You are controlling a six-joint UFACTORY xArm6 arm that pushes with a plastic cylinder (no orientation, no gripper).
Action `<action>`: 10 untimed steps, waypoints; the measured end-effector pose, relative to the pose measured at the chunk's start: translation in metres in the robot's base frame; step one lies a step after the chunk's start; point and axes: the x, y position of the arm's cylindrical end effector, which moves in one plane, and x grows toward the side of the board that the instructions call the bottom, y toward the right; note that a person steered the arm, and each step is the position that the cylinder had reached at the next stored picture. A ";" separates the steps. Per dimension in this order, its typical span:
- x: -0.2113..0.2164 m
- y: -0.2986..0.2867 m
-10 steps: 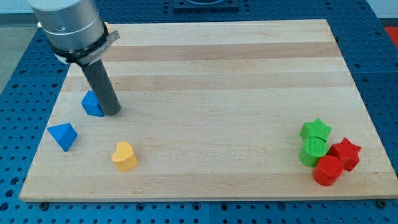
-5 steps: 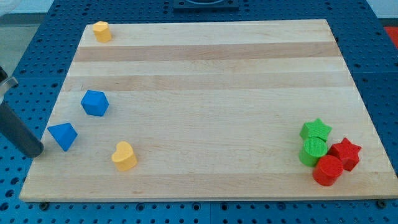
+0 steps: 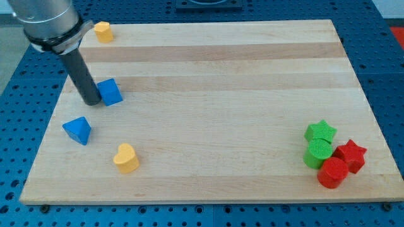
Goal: Push the blue cube towards the top center of the board
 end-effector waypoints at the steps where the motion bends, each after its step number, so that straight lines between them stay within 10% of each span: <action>1: -0.001 0.039; 6: -0.150 0.078; 10: -0.099 0.117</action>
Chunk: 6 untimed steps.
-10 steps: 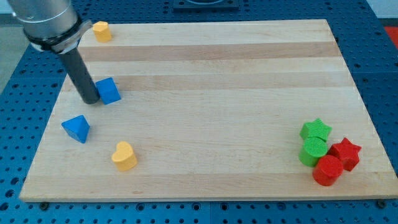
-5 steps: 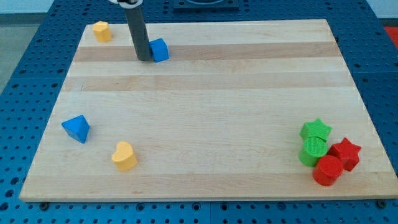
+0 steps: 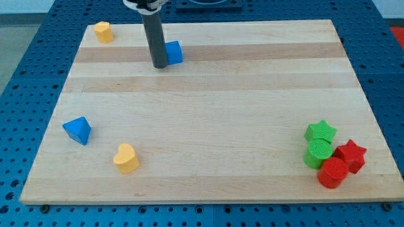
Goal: Push the blue cube towards the top center of the board
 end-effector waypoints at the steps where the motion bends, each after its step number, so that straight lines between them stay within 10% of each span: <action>1: -0.021 0.009; 6: -0.034 0.039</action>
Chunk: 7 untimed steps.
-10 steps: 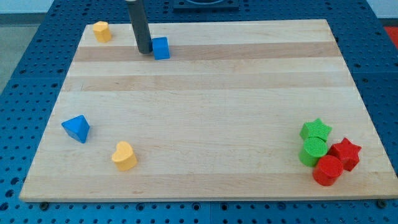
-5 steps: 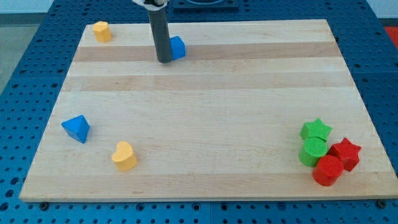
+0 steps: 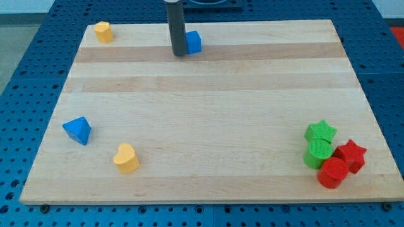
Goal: Push the blue cube towards the top center of the board
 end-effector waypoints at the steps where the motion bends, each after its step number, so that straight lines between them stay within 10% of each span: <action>1: -0.022 0.009; 4: -0.053 0.029; 7: 0.093 0.099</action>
